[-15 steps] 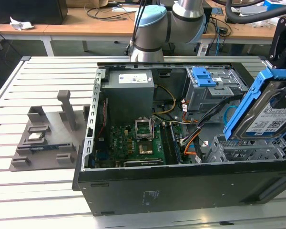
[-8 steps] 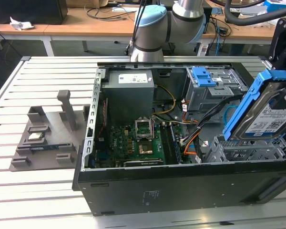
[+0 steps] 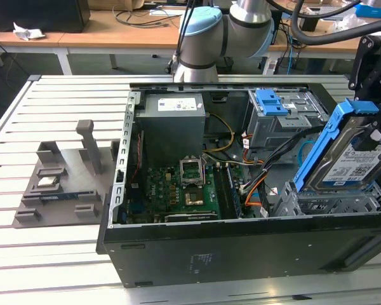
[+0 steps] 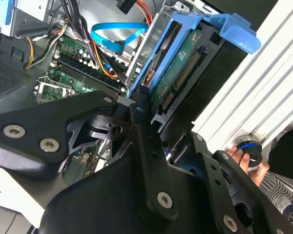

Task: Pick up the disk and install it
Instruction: 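Insert the disk into the insertion slot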

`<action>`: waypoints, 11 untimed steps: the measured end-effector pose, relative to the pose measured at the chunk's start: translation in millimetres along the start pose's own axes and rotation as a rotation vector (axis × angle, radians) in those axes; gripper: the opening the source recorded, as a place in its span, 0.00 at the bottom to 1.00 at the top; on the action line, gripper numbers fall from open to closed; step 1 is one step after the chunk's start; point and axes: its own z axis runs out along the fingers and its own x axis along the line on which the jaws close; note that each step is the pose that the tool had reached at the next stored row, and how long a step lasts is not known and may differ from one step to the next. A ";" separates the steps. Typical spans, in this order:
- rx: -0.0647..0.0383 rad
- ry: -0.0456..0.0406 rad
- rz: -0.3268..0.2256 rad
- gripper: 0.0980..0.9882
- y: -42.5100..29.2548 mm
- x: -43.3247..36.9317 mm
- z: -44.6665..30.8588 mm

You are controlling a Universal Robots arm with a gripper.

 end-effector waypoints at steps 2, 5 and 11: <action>0.000 0.0010 -0.003 0.30 0.1 -4.0 1.5; 0.000 0.0015 -0.004 0.30 0.3 -4.1 5.3; 0.000 0.0014 -0.004 0.30 0.4 -4.3 10.9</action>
